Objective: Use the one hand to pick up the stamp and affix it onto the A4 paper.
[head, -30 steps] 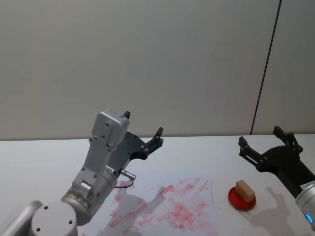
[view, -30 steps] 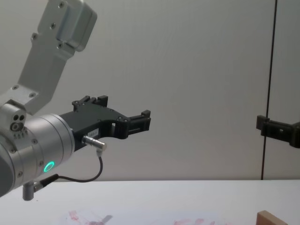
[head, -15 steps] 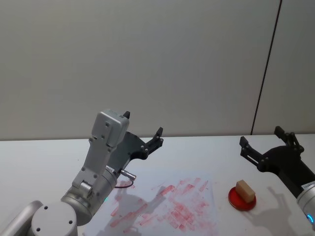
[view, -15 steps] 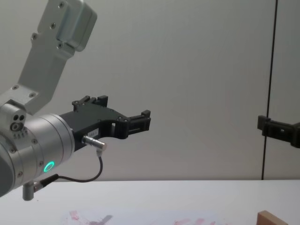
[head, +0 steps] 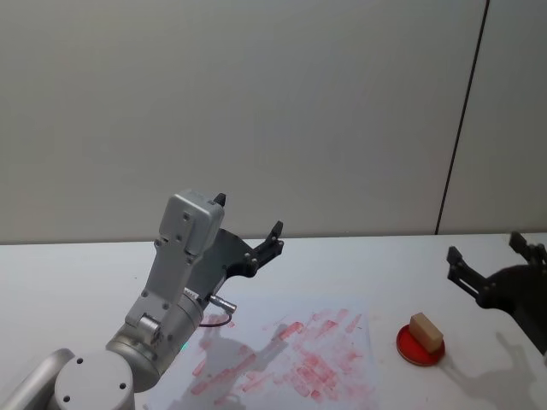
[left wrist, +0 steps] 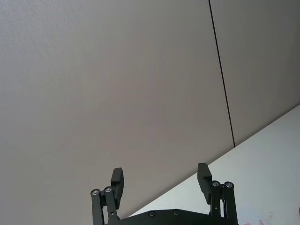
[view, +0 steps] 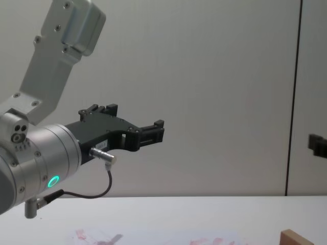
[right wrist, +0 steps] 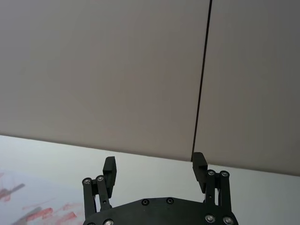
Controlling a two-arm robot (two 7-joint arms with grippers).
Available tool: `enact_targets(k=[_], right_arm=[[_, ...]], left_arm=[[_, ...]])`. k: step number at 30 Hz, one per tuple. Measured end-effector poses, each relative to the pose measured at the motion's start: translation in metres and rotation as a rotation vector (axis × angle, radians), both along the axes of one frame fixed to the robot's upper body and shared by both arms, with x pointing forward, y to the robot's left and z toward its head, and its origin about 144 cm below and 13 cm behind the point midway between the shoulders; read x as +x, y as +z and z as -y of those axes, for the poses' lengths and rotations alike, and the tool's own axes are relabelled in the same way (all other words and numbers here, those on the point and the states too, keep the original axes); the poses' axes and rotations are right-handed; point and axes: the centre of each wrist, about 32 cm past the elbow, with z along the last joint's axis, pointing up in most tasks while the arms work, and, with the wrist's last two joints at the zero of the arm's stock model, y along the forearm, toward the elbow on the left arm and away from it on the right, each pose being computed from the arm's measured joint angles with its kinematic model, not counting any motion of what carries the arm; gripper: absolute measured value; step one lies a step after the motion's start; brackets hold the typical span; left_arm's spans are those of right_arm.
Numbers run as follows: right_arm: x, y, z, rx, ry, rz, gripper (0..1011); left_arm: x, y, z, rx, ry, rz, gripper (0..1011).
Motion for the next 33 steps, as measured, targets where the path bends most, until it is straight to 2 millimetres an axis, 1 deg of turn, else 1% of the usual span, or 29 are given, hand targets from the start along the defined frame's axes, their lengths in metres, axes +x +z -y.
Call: enact_targets(k=[7, 14, 23, 33], right_arm=[[-0.007, -0.003, 0.004, -0.022, -0.026, -0.060, 1001], [-0.010, -0.007, 0.003, -0.049, -0.020, -0.118, 1001], [-0.009, -0.016, 0.000, -0.087, 0.000, -0.190, 1001], [-0.004, -0.027, -0.002, -0.129, 0.003, -0.245, 1001]], left_arm=[[0.000, 0.000, 0.000, 0.000, 0.000, 0.000, 1001], [0.000, 0.000, 0.000, 0.000, 0.000, 0.000, 1001], [0.000, 0.000, 0.000, 0.000, 0.000, 0.000, 1001], [0.000, 0.000, 0.000, 0.000, 0.000, 0.000, 1001]])
